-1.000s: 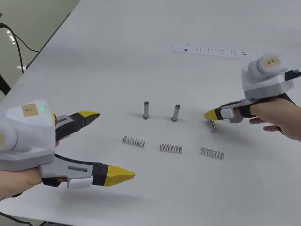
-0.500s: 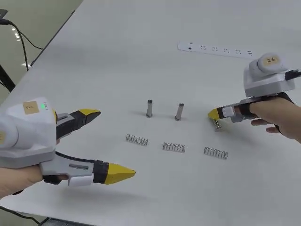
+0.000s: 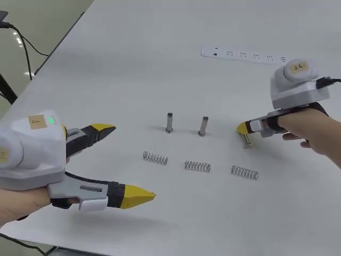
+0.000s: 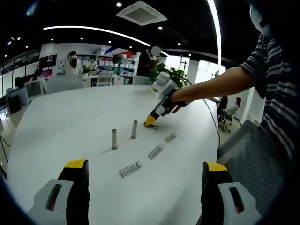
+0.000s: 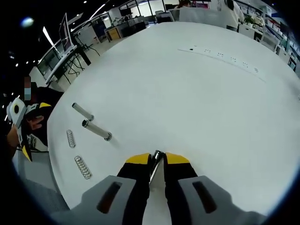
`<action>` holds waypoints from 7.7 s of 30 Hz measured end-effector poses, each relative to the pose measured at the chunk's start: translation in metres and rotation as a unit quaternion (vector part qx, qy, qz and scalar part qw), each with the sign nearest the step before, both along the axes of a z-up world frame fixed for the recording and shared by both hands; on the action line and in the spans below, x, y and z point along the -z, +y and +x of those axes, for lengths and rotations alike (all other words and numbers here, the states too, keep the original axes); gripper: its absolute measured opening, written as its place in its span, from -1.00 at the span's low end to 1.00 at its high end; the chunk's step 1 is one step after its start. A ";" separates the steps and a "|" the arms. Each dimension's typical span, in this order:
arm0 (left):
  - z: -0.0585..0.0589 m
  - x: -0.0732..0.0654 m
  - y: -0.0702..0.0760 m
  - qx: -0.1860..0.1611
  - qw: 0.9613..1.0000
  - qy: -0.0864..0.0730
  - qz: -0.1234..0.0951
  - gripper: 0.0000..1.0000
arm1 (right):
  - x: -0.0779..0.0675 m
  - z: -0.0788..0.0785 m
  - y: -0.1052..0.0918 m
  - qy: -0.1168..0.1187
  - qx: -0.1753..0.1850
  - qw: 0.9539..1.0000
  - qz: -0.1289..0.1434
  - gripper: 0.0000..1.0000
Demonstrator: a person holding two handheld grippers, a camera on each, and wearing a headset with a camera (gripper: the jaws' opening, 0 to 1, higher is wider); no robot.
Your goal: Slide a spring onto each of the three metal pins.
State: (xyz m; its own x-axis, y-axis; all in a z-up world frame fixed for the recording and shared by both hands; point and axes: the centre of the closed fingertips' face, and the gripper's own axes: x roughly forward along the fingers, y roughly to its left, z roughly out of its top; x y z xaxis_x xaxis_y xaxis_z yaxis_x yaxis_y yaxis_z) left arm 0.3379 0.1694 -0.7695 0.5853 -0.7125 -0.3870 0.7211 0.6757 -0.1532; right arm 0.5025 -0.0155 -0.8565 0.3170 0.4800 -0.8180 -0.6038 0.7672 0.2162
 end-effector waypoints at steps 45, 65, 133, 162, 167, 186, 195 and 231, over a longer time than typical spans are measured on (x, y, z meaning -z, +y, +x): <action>0.000 0.002 -0.006 0.003 1.000 0.004 0.003 0.94 | -0.023 -0.021 -0.008 -0.074 -0.016 0.995 0.060 -0.90; 0.002 -0.002 0.000 -0.010 1.000 -0.003 -0.001 0.93 | -0.035 -0.019 -0.011 -0.112 0.012 0.988 0.101 -0.90; 0.001 0.000 -0.008 -0.001 1.000 -0.002 -0.004 0.92 | -0.049 -0.029 -0.014 -0.172 0.007 0.980 0.104 -0.73; -0.002 0.004 -0.011 0.010 1.000 0.002 0.004 0.94 | -0.057 -0.036 -0.014 -0.148 0.047 0.978 0.140 -0.06; -0.001 0.001 -0.011 0.011 1.000 -0.002 0.003 0.95 | -0.064 -0.038 -0.017 -0.150 0.047 0.977 0.147 -0.06; 0.012 -0.012 -0.011 0.009 1.000 -0.022 -0.006 0.95 | -0.091 -0.058 -0.025 -0.156 -0.008 0.976 0.150 -0.12; 0.011 -0.012 -0.011 0.009 1.000 -0.022 -0.011 0.94 | -0.082 -0.078 -0.031 -0.123 -0.093 0.981 0.114 -0.19; 0.005 -0.009 -0.010 0.007 1.000 -0.016 -0.013 0.93 | -0.008 -0.119 -0.016 -0.083 -0.387 0.911 -0.115 -0.60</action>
State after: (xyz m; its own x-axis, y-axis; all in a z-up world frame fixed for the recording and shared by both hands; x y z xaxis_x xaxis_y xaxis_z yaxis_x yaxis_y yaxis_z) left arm 0.3427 0.1591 -0.7609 0.5877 -0.7296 -0.3497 0.7349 0.6622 -0.1467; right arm 0.3835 -0.0312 -0.8485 0.0847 0.4347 -0.8966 -0.9930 0.1115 -0.0398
